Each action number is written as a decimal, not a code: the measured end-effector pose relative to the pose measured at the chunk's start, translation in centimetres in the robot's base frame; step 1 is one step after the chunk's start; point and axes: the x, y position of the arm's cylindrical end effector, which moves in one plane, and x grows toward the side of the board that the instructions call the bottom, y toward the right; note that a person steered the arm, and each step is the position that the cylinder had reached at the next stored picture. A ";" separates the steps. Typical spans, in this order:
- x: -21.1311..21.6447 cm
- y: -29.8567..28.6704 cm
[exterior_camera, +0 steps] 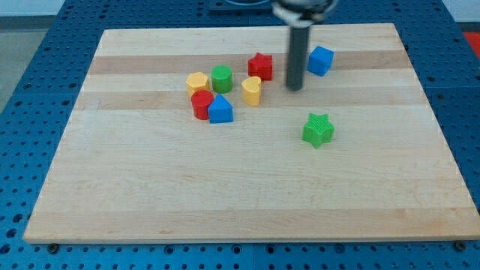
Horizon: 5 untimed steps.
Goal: Slide the blue cube to the yellow heart
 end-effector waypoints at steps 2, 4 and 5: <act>-5.6 13.0; -10.6 11.4; -10.4 7.5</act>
